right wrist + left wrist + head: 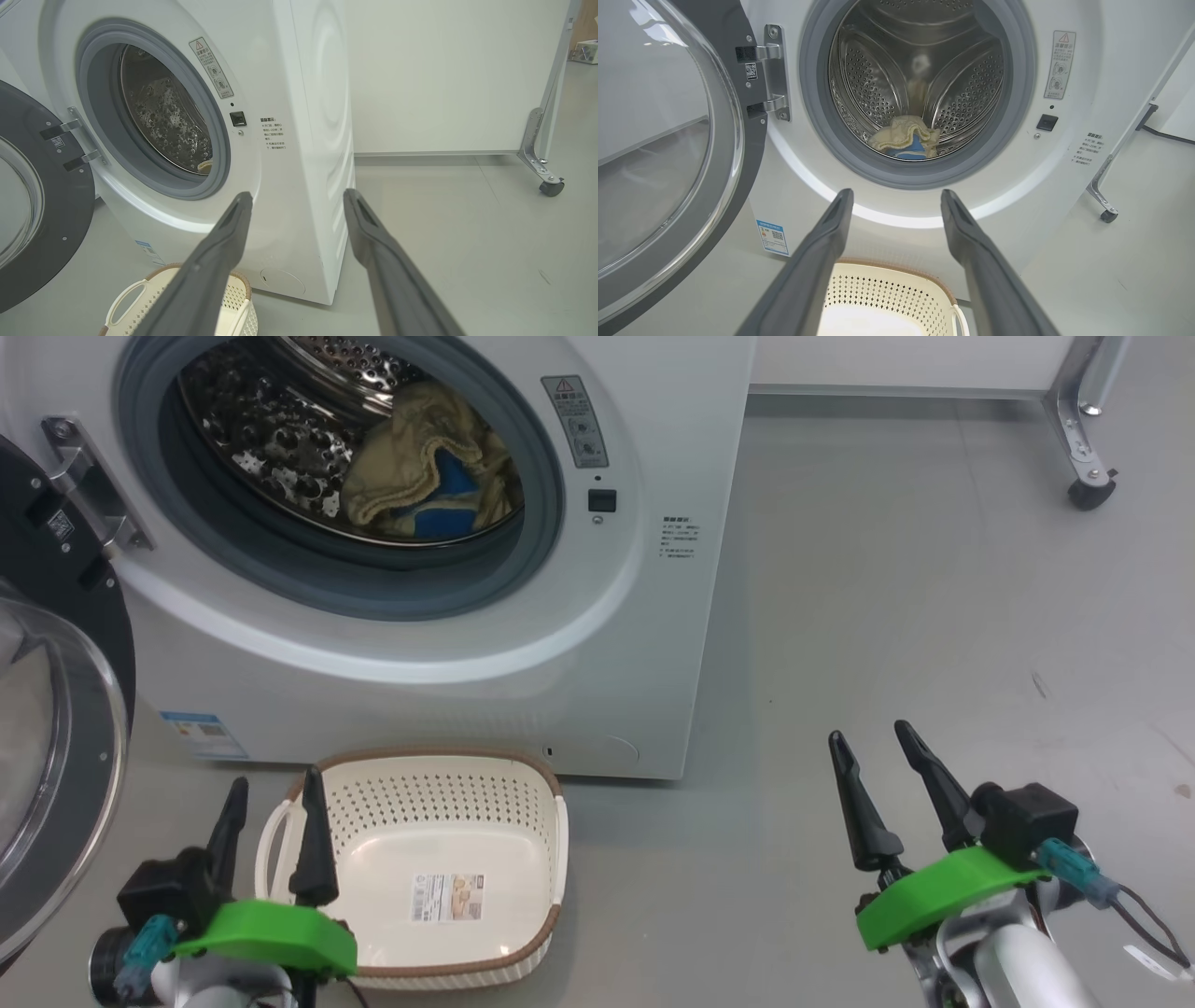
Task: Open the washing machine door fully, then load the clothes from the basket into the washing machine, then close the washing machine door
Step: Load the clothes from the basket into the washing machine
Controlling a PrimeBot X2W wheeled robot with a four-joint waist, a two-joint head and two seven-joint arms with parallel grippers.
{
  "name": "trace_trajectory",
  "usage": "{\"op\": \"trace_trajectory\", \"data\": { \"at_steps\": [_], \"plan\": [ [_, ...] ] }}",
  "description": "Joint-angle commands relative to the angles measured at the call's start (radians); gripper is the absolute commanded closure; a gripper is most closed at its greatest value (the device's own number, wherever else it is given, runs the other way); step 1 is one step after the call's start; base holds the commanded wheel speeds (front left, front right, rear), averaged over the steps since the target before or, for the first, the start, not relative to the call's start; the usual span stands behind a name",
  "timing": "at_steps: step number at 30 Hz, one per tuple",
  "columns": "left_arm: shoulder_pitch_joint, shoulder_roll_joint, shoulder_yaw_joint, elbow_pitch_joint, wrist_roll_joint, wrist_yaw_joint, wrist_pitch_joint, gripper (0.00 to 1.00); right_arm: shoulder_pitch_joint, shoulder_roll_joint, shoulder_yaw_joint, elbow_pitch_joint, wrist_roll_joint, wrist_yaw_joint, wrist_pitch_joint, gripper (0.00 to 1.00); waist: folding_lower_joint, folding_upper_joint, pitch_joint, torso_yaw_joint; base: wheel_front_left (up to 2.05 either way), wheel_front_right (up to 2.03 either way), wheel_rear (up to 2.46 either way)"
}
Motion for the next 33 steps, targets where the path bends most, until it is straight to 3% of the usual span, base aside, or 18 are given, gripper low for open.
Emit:
{"op": "trace_trajectory", "data": {
  "at_steps": [1,6,14,33],
  "plan": [
    [-0.021,0.001,0.057,-0.043,0.016,-0.012,-0.007,0.00,-0.016,-0.002,0.017,-0.030,0.006,0.004,-0.010,0.00,0.0002,-0.0001,-0.009,0.002,0.00,0.00,0.00],
    [0.010,-0.035,0.089,-0.063,0.070,-0.066,-0.007,0.00,-0.010,-0.002,0.018,-0.031,0.017,0.004,-0.010,0.00,0.0002,-0.0001,-0.020,0.001,0.00,0.00,0.00],
    [0.026,-0.082,0.146,-0.070,0.130,-0.115,-0.007,0.00,-0.010,-0.002,0.019,-0.038,0.024,0.004,-0.010,0.00,0.0002,-0.0001,-0.017,-0.014,0.00,0.00,0.00],
    [0.026,-0.144,0.219,-0.024,0.180,-0.144,-0.007,0.00,-0.017,-0.002,0.020,-0.031,0.024,0.004,-0.010,0.00,0.0002,-0.0001,-0.027,-0.034,0.00,0.00,0.00]
  ]
}}
